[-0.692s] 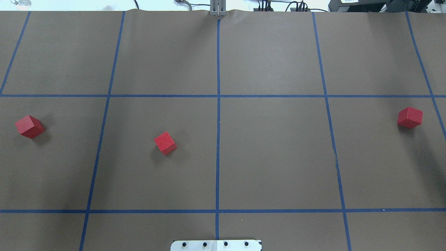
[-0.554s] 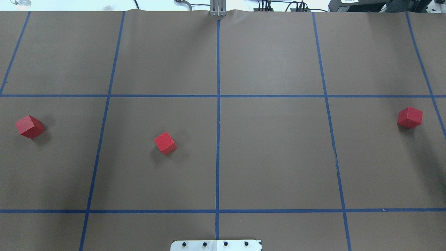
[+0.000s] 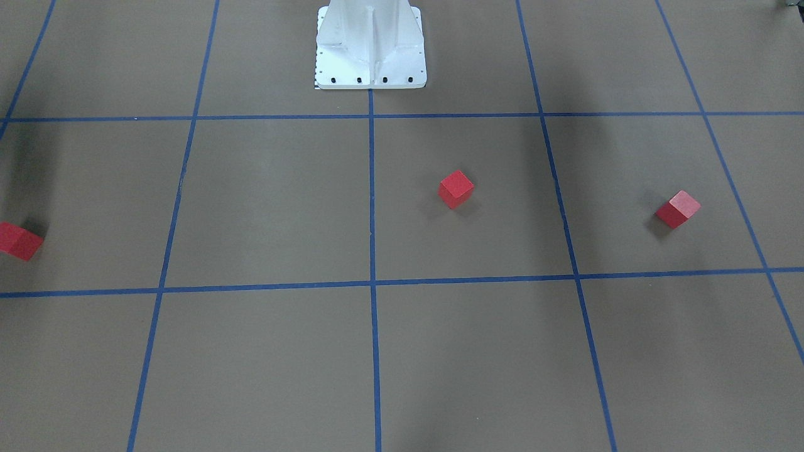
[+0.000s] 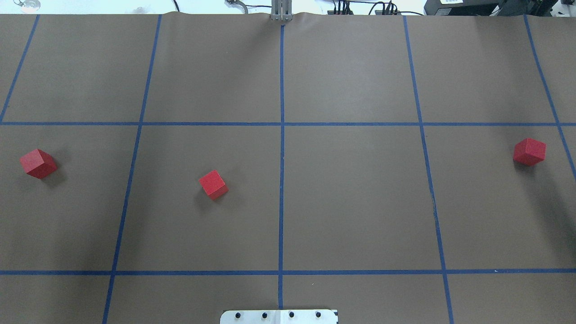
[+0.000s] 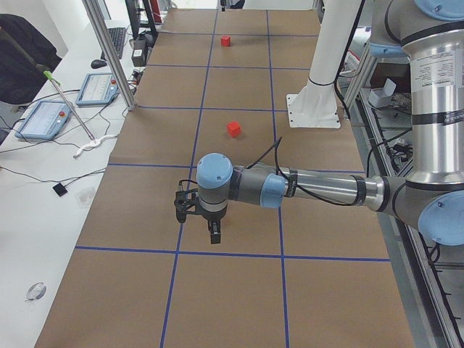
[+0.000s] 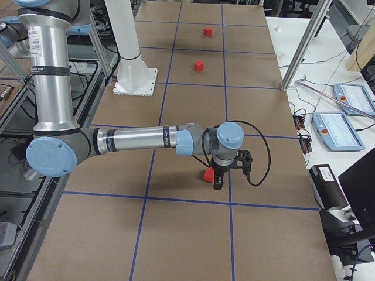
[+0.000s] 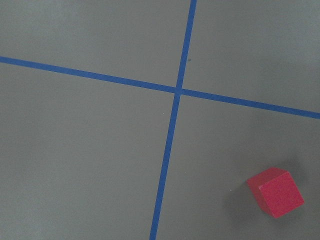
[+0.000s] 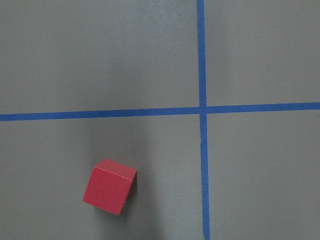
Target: Form red blocks into L shape at center
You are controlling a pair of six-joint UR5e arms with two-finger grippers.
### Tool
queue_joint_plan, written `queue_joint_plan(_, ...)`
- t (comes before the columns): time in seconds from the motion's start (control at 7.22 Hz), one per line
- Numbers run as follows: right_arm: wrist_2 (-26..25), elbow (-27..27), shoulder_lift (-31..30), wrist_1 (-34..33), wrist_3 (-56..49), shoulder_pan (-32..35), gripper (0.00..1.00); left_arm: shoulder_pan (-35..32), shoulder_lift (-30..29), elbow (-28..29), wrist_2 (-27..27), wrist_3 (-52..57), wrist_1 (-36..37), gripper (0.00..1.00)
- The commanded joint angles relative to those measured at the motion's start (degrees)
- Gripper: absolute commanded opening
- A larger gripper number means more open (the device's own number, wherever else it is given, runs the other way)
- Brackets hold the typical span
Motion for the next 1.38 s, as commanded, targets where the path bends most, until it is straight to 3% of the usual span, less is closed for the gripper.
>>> queue_joint_plan(0.0, 0.01, -0.27, 0.14, 0.00, 0.15, -0.27, 0.99, 0.00, 0.00, 0.31, -0.88, 0.08, -0.05, 1.00)
queue_joint_plan(0.28, 0.01, -0.80, -0.20, 2.35, 0.32, -1.58, 0.99, 0.00, 0.00, 0.31, -0.96, 0.00, -0.14, 1.00)
queue_joint_plan(0.42, 0.01, -1.93, -0.29, 5.94, 0.41, -5.33, 0.99, 0.00, 0.00, 0.31, -0.96, -0.09, -0.22, 1.00)
queue_joint_plan(0.97, -0.25, -3.87, -0.29, 16.93, 18.63, -14.22, 0.99, 0.09, 0.00, 0.22, -1.14, -0.18, -0.31, 1.00)
queue_joint_plan(1.25, -0.25, -8.07, 0.23, 22.82, 19.49, -16.78, 0.99, 0.00, 0.00, 0.31, -1.14, -0.18, -0.31, 1.00)
